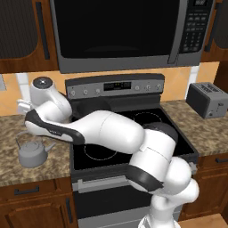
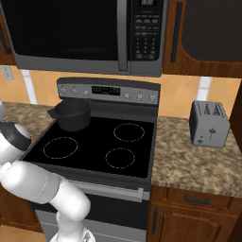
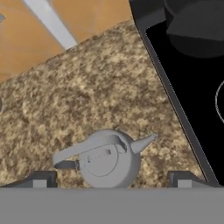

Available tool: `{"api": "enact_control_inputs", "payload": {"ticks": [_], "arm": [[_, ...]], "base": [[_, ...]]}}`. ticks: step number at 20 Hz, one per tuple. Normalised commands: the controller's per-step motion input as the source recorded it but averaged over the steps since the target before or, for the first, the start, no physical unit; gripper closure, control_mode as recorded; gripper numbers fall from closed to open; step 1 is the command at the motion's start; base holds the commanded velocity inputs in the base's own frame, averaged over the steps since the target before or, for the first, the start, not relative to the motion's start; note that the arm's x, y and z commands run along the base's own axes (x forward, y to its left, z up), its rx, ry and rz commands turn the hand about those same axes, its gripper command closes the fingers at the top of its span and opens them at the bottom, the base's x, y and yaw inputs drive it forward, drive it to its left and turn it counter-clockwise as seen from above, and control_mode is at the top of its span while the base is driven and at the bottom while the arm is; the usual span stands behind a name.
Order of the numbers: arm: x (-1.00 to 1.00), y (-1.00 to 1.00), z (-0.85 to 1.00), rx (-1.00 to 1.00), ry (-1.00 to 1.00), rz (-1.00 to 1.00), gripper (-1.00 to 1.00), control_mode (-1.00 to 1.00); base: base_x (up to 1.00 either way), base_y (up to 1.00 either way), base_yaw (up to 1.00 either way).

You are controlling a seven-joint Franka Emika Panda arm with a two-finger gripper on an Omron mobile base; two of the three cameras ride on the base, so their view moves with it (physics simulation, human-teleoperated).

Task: Pick the kettle from the counter and place it on a stove burner. Then turn the burner on.

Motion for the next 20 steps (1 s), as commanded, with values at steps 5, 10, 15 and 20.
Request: {"api": "enact_control_inputs", "payload": {"ticks": [5,10,15,20], "arm": [[0.10,0.15,-0.01,0.09,0.19,0.00,-1.00,-1.00],[0.08,0.30,-0.09,0.00,0.25,0.00,-1.00,-1.00],[0.01,0.14,-0.03,0.00,0.04,0.00,-1.00,-1.00],[0.15,0.19,0.00,0.00,0.00,0.00,-1.00,-1.00]], "base": [[0.00,0.00,0.00],[0.00,0.00,0.00],[0.00,0.00,0.00],[0.00,0.00,0.00]]}}
